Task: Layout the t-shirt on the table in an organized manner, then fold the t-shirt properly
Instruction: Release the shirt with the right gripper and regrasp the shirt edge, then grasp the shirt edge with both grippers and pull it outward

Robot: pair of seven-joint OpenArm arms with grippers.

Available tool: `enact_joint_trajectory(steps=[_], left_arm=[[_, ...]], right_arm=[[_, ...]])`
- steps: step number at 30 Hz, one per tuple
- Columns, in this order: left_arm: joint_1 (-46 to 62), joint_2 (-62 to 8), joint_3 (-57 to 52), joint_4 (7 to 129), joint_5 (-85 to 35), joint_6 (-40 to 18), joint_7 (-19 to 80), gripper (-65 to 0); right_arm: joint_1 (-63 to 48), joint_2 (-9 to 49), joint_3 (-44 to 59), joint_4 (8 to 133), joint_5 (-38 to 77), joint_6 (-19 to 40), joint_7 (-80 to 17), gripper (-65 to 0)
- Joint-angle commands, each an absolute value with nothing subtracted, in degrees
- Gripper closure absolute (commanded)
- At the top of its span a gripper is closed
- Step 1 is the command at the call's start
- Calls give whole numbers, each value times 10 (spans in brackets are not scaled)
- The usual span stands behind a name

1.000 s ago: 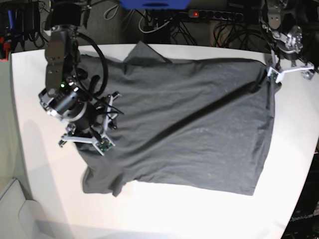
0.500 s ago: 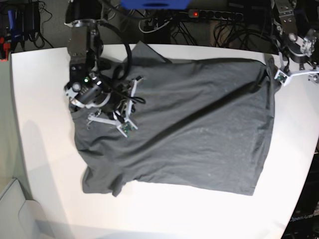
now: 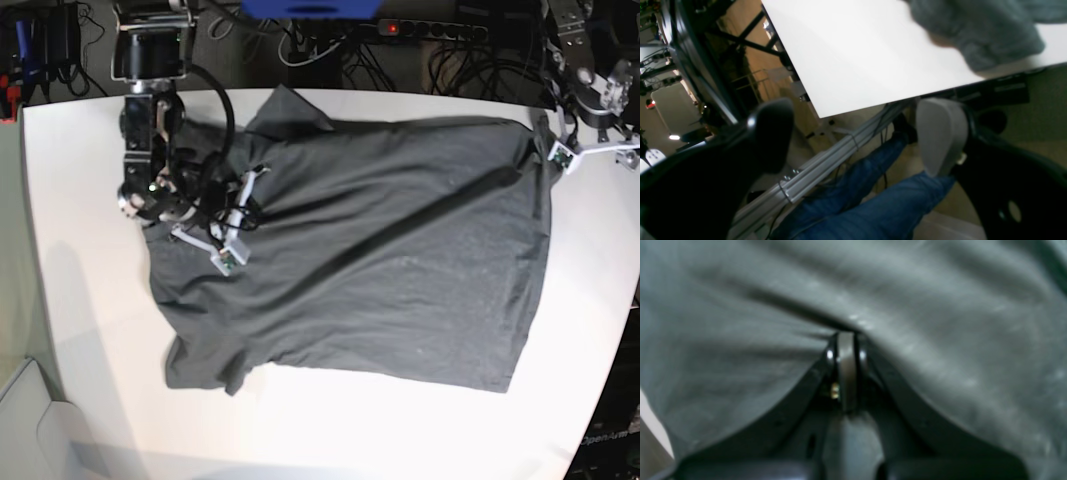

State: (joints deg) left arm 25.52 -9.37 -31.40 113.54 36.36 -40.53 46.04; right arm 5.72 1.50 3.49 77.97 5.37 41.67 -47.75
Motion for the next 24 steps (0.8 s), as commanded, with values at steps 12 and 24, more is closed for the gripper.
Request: enact_joint_trajectory(steps=[12,24], left_arm=[[234,-76,-315,1138,368,-400,453,-568],[175,-11,-210,1134,335,-399,460,-568]], right_arm=[[103,62,109,752,-1,385,-509,0],[58,41,103,960,-1,400,-523,-2]])
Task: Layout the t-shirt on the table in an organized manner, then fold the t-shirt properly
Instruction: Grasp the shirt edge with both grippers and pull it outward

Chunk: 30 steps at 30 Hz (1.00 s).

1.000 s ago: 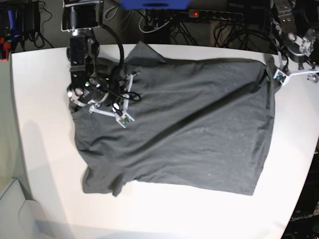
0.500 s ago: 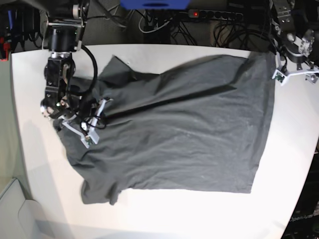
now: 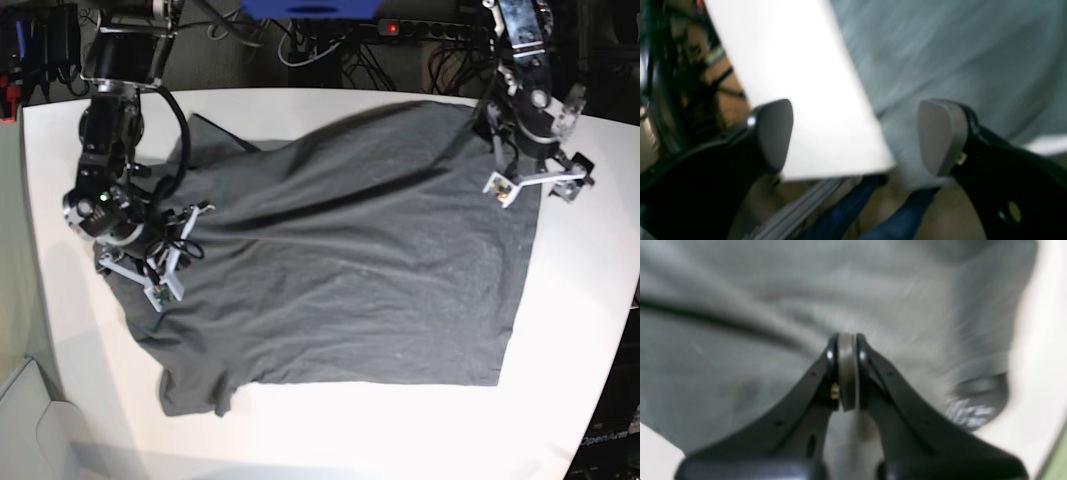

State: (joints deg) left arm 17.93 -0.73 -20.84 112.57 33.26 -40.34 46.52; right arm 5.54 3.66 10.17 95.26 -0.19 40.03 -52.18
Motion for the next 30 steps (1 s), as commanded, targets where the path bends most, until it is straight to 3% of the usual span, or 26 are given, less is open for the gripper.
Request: enact_joint_trajectory(steps=[1,8,14,21,30], left_arm=[[168,-1,-202,1120,335,-398,460,-568],[76,18,-182,963,338,-397,460,-568],[49,-38,-183,888,335,-397,455,-568],[41,-63,-183,873,335,-397,454,-568],[35,-62,-182,875,336,-397,454,-568]], right_arm=[[58,41,103,975,-1,400,-531,-2],[36,52,106,1055,-2,400,-628,-3],[-32,55,102,1114,-1,400,-643,-3],[-105,1,97,1110,-1,400,-603,-3],[-129,-5,58,1063,-1,400,-584,0]])
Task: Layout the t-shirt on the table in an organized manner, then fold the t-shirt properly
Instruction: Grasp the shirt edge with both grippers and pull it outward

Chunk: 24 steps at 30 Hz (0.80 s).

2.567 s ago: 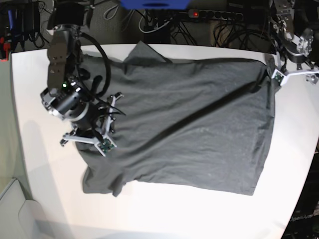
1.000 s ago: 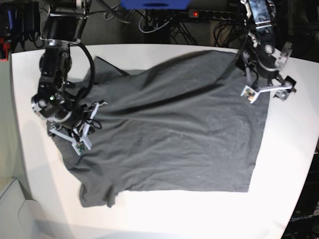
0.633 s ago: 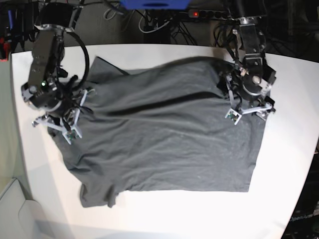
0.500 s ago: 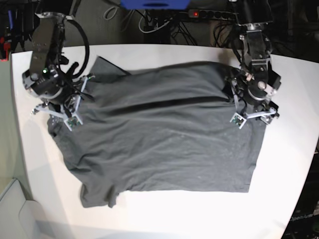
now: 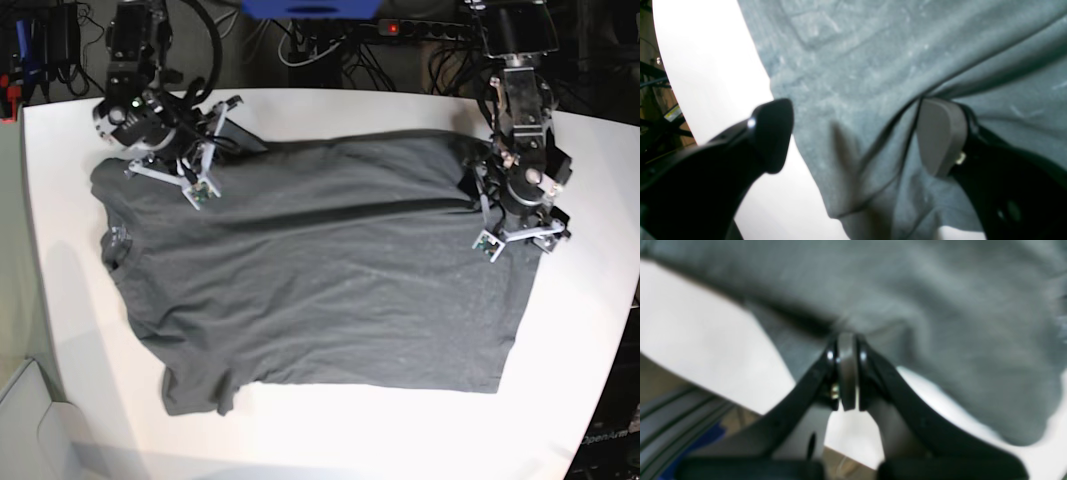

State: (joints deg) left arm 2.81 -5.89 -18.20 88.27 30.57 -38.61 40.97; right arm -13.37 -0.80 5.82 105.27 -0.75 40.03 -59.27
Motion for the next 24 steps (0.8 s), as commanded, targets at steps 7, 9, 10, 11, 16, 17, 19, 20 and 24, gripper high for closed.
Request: enact_joint_trajectory(steps=[7,9,10,11,16,17,19,20,24], left_arm=[[36,-63,-182,875,336,-397,454,-568],[37,-64,-182,875,336,-397,454,-568],[37,-64,-182,875,336,-397,454,-568],[37,-64,-182,875,336,-397,454,-568],[37,-64,-182,876,337,-397,454,-568],[37,-64,-182,876,337,-397,454,-568],[36,-64,-182,876,337,-397,454,-568],[36,-64,-182,876,337,-397,454,-568],[35,-64,-182,876,337,-397,454,-568]], right_arm=[[-133,-5,58,1005,-1,400,-557,0],[-138,-3,59,1003,-3,400,-559,0],[-147,-1,60,1007,-4,400,-559,0],[-155,0,60,1011,-4,400,-559,0],[-207,28,59,1058,-4,400,-559,0],[-218,36,59,1066,-4,400,-559,0],[-230,49,59,1073,-4,400,-559,0],[-234,53,60,1076,-4,400,-559,0],[-247,71,71,1076,-5,400,-559,0]])
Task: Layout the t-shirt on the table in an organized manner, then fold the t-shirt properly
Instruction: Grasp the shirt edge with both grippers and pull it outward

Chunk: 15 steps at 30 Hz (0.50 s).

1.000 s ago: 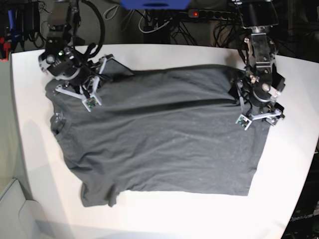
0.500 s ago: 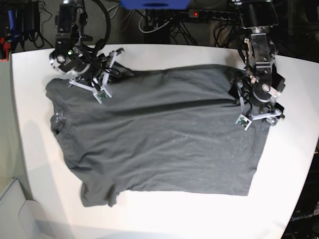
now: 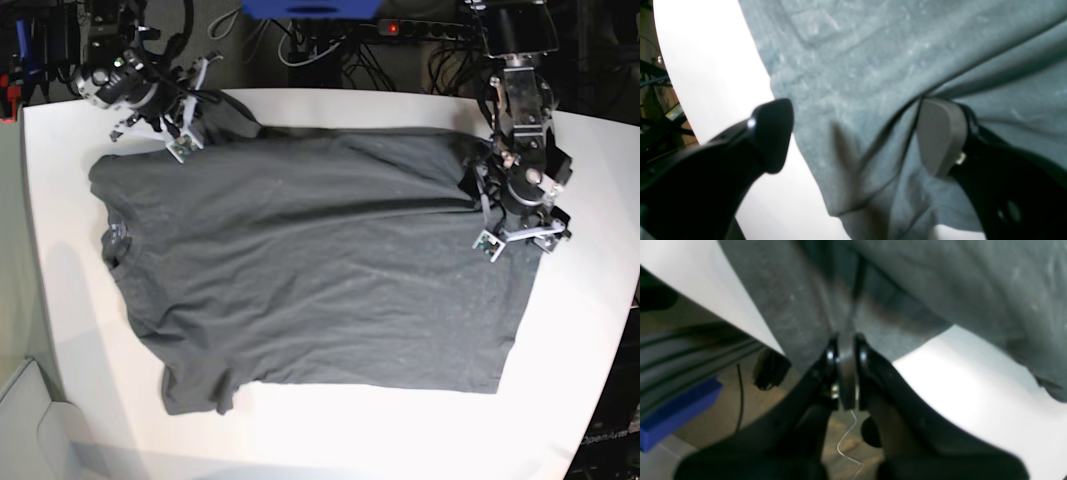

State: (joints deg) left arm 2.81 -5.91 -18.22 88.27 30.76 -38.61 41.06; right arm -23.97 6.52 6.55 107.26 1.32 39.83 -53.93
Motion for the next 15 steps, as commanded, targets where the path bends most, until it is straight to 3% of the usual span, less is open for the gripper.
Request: enact_joint_trajectory(steps=[1,15], left_arm=[[35,-64,-182,876,337,-397,454,-568],[36,-85,-182,877,336,-397,454,-568]], right_arm=[[-247,72,77,1076,-5,400,-559,0],[-313,80,127,1084,-4,400,-557,0]])
